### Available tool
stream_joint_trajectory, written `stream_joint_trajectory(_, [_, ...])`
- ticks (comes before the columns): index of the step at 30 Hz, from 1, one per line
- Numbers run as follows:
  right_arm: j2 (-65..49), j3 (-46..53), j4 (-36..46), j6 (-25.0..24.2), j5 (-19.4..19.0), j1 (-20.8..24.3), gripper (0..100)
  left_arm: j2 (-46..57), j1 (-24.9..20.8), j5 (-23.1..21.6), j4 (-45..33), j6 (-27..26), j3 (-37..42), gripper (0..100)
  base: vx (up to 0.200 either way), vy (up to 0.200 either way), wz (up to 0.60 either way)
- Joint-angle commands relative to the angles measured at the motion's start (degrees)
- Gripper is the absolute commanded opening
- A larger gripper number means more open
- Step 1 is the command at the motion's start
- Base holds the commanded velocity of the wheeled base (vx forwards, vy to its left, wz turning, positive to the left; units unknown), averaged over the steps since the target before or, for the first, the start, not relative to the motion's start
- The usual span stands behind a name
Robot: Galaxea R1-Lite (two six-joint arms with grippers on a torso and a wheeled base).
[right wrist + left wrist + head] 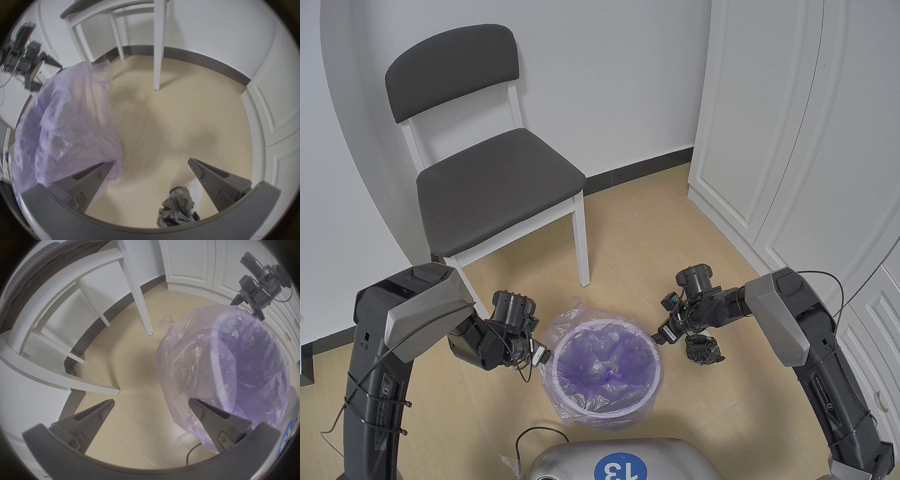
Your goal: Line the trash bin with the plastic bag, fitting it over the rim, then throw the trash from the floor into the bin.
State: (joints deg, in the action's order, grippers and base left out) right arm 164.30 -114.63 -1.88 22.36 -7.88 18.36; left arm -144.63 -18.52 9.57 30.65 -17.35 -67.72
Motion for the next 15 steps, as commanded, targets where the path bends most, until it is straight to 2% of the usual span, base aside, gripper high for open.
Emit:
stream_joint_trajectory(1, [1.90,0.04,-4.36,-6.98,-1.70,0.10,100,-0.74,-0.20,-0.17,2.49,1.09,2.15,100,0.000,0.000,0.00])
stream_joint_trajectory(8, [2.25,0.04,-7.00,-9.09,-1.53,0.10,100,-1.27,-0.03,0.80,0.55,0.65,-0.66,100,0.000,0.000,0.00])
stream_joint_trajectory(15, [3.83,0.04,-10.52,-10.93,-1.27,0.19,100,-3.38,-0.29,5.11,-12.54,0.56,-11.56,100,0.000,0.000,0.00])
